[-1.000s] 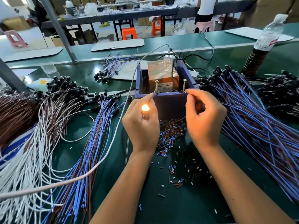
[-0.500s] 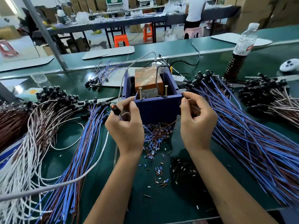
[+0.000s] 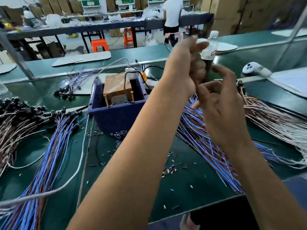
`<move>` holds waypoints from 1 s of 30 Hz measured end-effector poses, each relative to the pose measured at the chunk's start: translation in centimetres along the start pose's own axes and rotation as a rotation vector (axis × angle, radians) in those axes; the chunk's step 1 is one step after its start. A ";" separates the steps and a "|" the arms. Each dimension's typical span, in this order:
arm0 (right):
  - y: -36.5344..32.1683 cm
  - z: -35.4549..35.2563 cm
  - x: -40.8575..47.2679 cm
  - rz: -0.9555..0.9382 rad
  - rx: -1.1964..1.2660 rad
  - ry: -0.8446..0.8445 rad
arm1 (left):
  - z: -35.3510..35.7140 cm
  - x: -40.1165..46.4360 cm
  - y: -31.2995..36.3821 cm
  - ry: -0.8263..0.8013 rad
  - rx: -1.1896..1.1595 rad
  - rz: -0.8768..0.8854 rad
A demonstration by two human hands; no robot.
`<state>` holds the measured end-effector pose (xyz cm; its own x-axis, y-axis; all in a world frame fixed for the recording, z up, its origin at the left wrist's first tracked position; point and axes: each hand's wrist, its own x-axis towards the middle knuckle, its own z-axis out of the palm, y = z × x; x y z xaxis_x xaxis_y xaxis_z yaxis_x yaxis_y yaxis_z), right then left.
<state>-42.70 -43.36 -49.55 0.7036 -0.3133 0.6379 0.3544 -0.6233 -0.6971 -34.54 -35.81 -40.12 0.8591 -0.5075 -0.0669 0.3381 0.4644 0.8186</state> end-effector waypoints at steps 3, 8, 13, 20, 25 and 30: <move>1.3 -3.4 0.8 0.034 -0.042 -0.014 | 0.5 2.4 0.6 0.000 -0.231 0.046; 3.3 -7.6 1.3 -0.152 -0.500 0.104 | -1.0 6.0 0.2 0.281 0.166 0.069; 6.2 -6.3 -0.8 0.049 -0.648 -0.149 | -4.7 8.7 -3.6 0.376 0.963 -0.026; 7.2 -3.7 -2.2 0.235 -0.710 -0.150 | -7.8 7.3 -6.4 0.349 0.976 -0.064; 4.9 -2.2 -2.3 0.239 -0.641 -0.071 | -8.2 3.8 -4.0 0.099 1.338 -0.138; -0.1 3.0 -3.7 0.038 -0.427 -0.014 | -12.3 -3.0 -0.7 -0.248 1.553 -0.532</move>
<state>-43.46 -39.96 -52.81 0.7209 -0.3337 0.6075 0.0433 -0.8531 -0.5199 -32.58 -25.71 -47.54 0.6508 -0.5284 -0.5452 -0.2570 -0.8290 0.4966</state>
